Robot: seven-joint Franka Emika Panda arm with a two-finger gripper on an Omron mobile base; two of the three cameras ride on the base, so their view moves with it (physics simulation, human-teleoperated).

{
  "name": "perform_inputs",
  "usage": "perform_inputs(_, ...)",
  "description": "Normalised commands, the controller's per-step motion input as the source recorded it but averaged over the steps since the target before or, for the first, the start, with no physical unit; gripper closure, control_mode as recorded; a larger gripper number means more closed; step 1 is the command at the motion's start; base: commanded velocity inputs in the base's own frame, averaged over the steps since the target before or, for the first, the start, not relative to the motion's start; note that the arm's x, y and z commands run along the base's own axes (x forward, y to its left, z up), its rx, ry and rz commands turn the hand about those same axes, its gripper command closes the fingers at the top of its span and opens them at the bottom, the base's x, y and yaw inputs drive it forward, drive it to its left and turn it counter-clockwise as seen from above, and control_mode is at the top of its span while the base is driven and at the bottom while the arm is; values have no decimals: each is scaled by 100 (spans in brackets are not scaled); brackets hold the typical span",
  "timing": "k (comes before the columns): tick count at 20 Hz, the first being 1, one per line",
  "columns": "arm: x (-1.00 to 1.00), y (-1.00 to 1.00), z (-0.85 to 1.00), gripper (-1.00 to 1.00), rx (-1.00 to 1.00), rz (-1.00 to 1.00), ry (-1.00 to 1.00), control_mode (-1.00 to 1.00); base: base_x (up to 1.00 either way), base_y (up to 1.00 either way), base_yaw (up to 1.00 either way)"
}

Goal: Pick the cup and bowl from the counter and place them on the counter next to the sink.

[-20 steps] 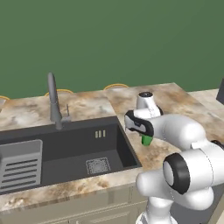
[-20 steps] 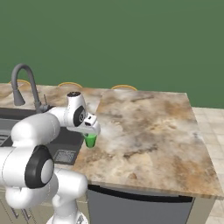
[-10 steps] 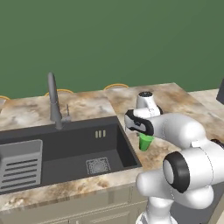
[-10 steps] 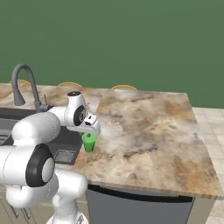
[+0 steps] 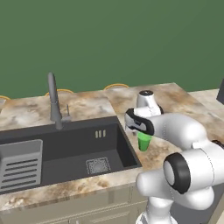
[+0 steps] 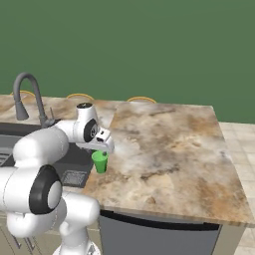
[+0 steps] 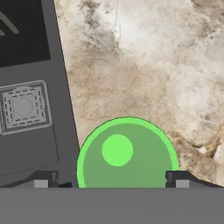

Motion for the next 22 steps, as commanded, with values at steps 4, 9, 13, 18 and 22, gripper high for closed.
perform_inputs(4, -19, 0, 53, -100, 12, 0, -15, -100, 0, 0, 0)
perform_inputs(9, -51, 8, 28, -100, 9, 0, -12, -100, 0, 0, 0)
perform_inputs(13, -99, 3, 0, -100, 0, 0, -2, -100, 0, 0, 0)
perform_inputs(18, -99, 3, 0, -100, -1, 2, 0, -100, 0, 0, 0)
perform_inputs(22, -52, 0, 6, -100, 0, 1, -1, -100, 0, 0, 0)
